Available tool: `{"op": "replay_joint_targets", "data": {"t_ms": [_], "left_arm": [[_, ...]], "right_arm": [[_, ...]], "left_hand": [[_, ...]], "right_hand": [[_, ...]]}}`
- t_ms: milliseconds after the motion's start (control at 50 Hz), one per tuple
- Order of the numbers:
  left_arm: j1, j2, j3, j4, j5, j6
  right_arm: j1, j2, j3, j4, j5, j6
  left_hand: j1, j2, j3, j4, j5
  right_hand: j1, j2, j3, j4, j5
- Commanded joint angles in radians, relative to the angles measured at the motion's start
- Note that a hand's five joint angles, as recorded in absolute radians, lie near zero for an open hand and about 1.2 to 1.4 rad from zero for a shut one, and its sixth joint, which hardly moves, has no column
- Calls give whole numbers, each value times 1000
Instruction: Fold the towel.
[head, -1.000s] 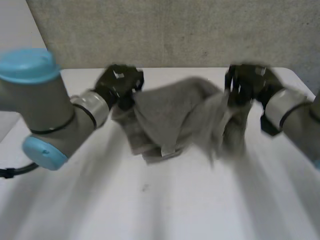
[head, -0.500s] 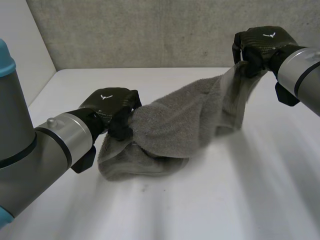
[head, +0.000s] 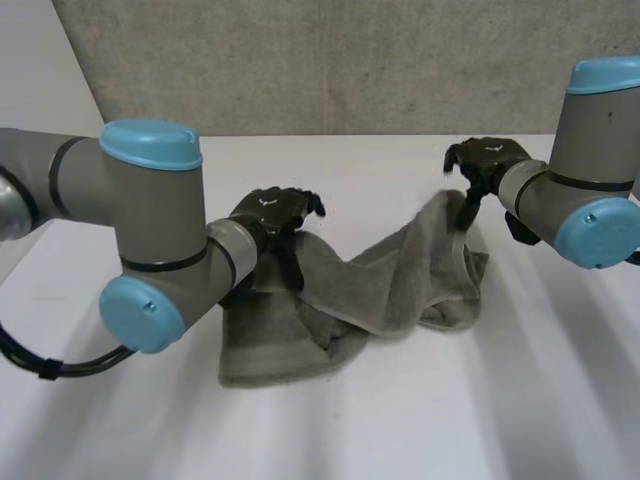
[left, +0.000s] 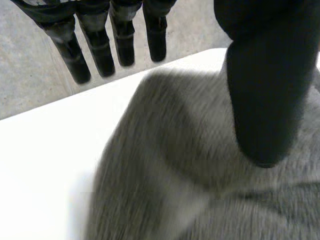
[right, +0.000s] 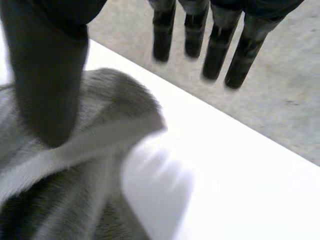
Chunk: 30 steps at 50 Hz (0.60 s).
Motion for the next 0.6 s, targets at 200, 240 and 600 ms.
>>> {"op": "replay_joint_targets", "data": {"t_ms": [200, 240, 600], "left_arm": [[41, 159, -109, 1, -8, -10], [58, 182, -143, 3, -7, -10], [169, 220, -413, 75, -50, -71]], "right_arm": [[14, -319, 364, -103, -12, -40], [14, -350, 432, -124, -32, -52], [72, -390, 898, -493, -112, -52]], "left_hand": [[-129, -124, -124, -125, -134], [-129, -124, -124, -125, -134], [-79, -74, -75, -76, -84]], "right_hand": [[-69, -42, -62, -77, -34], [4, 32, 12, -4, 39], [-87, -60, -79, -95, -52]]}}
